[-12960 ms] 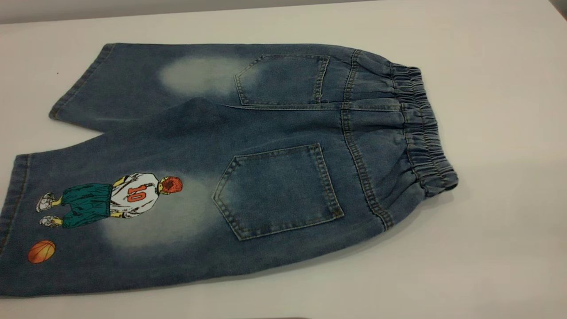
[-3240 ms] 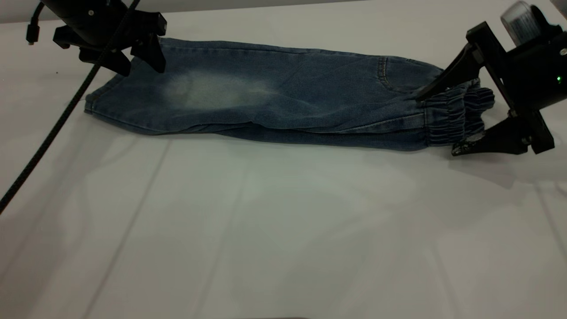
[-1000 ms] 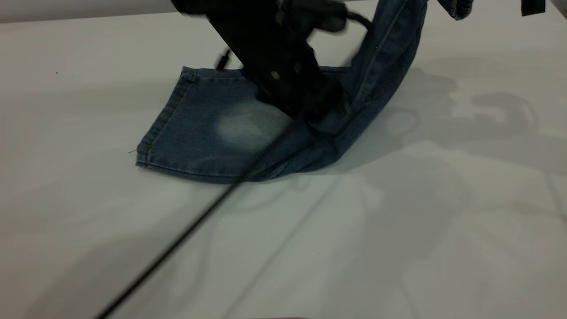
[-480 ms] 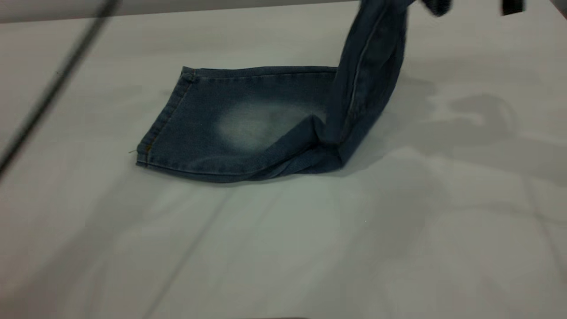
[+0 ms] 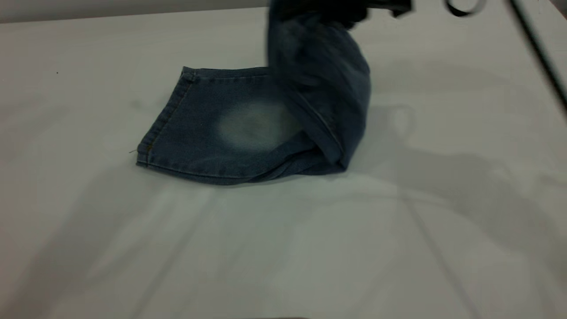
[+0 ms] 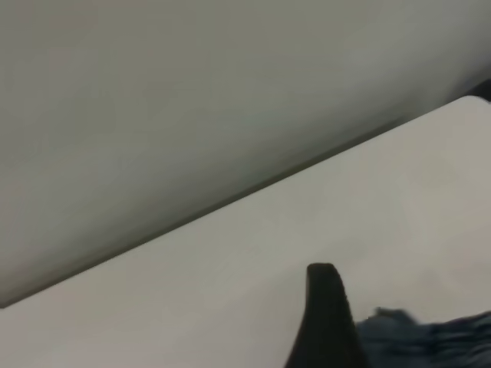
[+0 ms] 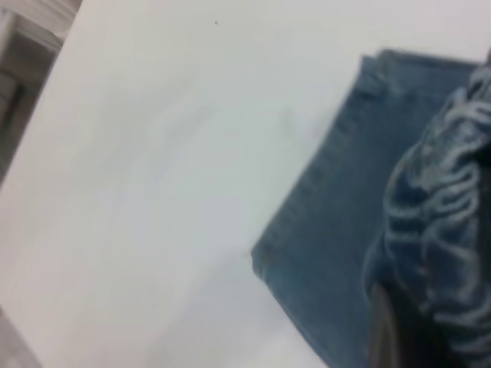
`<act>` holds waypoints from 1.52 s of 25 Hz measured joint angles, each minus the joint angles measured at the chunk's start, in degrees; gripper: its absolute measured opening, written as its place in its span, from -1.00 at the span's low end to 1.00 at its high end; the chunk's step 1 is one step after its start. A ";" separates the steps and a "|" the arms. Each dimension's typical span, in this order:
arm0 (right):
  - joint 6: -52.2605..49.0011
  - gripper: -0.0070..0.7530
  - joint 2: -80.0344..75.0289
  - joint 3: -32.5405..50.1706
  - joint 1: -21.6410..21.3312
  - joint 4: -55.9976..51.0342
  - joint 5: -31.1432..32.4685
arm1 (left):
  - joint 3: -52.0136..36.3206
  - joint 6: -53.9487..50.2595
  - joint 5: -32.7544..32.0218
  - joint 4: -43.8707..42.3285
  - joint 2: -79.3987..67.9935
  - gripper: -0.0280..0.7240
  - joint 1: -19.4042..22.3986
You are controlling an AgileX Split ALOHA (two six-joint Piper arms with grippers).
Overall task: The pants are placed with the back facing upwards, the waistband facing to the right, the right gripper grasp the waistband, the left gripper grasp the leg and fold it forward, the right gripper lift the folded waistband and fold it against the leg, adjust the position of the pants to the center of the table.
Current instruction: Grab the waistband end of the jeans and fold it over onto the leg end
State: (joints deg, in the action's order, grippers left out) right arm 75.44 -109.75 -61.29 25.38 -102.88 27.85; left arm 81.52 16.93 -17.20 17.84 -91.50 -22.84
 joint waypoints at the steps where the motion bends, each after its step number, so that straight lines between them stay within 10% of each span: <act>1: 0.19 -0.83 -0.70 -1.38 1.28 0.00 -0.98 | 0.00 0.00 0.00 -0.06 0.30 0.31 0.00; 13: 3.11 -0.71 -17.32 -16.04 9.55 -0.21 -5.57 | 0.00 -0.03 -7.00 -0.06 0.92 0.31 0.00; 24: 1.14 0.69 -19.06 -18.07 9.55 0.31 -3.10 | 0.00 0.80 -8.94 -0.06 0.92 0.31 0.00; 38: -45.24 0.46 -15.33 -18.38 4.44 48.70 9.08 | 0.00 3.32 -22.30 -11.43 -3.38 0.31 0.09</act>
State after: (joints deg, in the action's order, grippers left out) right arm 30.20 -125.07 -79.67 29.82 -54.17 36.93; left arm 81.52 20.25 -39.50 6.41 -94.87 -22.75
